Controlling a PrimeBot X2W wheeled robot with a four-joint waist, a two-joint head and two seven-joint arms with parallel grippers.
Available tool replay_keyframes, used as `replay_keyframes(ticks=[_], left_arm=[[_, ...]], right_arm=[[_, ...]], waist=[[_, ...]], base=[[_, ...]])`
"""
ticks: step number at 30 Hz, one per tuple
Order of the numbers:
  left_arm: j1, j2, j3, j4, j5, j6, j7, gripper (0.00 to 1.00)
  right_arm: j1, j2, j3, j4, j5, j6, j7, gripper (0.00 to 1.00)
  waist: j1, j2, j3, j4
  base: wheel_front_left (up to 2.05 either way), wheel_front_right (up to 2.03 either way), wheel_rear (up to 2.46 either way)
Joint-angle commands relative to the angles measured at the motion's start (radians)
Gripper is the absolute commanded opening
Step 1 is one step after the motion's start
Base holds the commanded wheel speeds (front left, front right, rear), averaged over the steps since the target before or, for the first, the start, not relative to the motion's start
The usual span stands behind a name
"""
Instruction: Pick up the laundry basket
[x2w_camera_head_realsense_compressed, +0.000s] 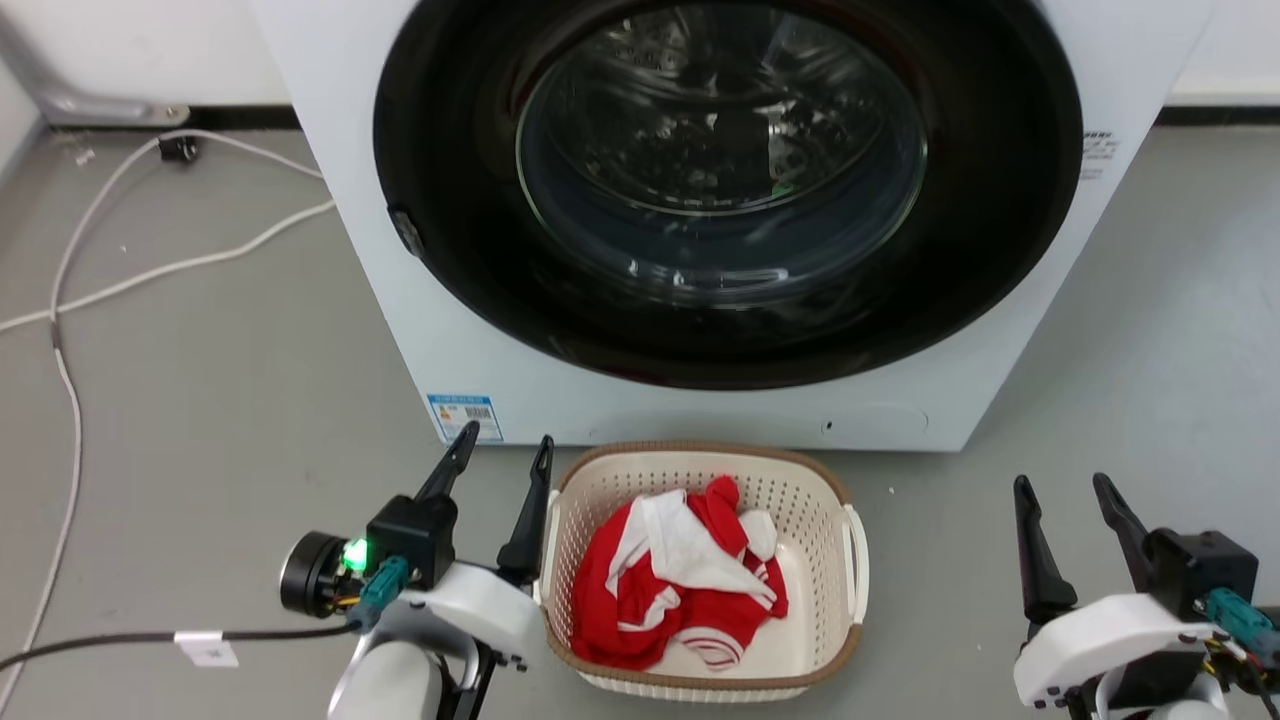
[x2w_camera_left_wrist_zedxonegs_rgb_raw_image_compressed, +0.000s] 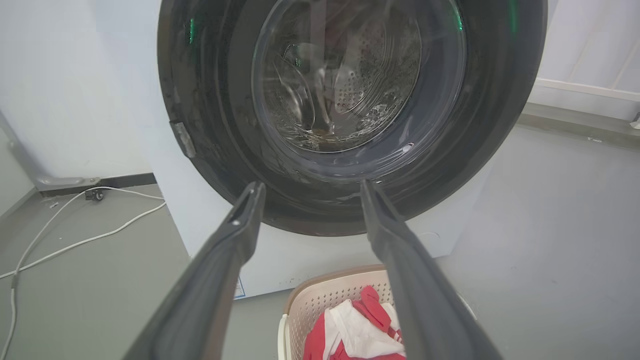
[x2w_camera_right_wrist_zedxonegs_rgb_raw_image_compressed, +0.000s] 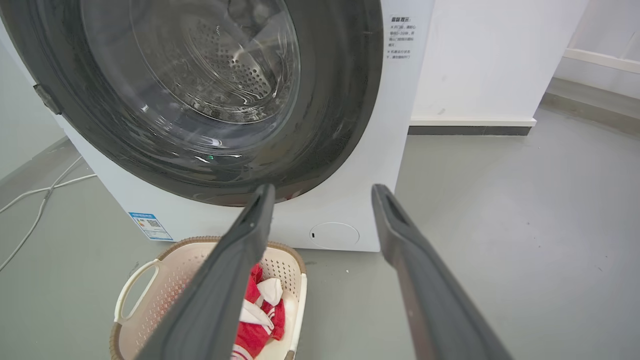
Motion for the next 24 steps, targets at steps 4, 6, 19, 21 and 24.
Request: replay_keyframes(ticks=[4, 6, 19, 21, 24], left_arm=[[-0.086, 0.001, 0.004, 0.059, -0.008, -0.003, -0.003, 1.00], [-0.122, 0.006, 0.006, 0.100, -0.013, -0.005, -0.002, 1.00], [-0.346, 0.055, 0.000, 0.400, -0.070, -0.008, -0.002, 1.00], [-0.379, 0.061, -0.010, 0.448, -0.088, -0.009, -0.003, 1.00], [-0.430, 0.077, -0.038, 0.507, -0.123, -0.009, -0.003, 1.00]], right_arm=[[-0.071, -0.001, 0.004, 0.048, 0.006, 0.000, 0.000, 1.00], [-0.101, 0.000, 0.008, 0.075, 0.005, 0.000, -0.002, 1.00], [-0.315, 0.000, 0.069, 0.334, 0.039, 0.000, -0.046, 1.00], [-0.358, 0.000, 0.084, 0.385, 0.044, 0.000, -0.059, 1.00], [-0.416, 0.000, 0.104, 0.464, 0.051, 0.000, -0.081, 1.00]], waist=[[0.0000, 0.0000, 0.117, -0.024], [0.0000, 0.0000, 0.165, -0.032], [0.0000, 0.0000, 0.410, -0.074], [0.0000, 0.0000, 0.447, -0.081], [0.0000, 0.0000, 0.496, -0.088]], base=[[0.00, 0.00, 0.00], [0.00, 0.00, 0.00], [0.00, 0.00, 0.00], [0.00, 0.00, 0.00], [0.00, 0.00, 0.00]])
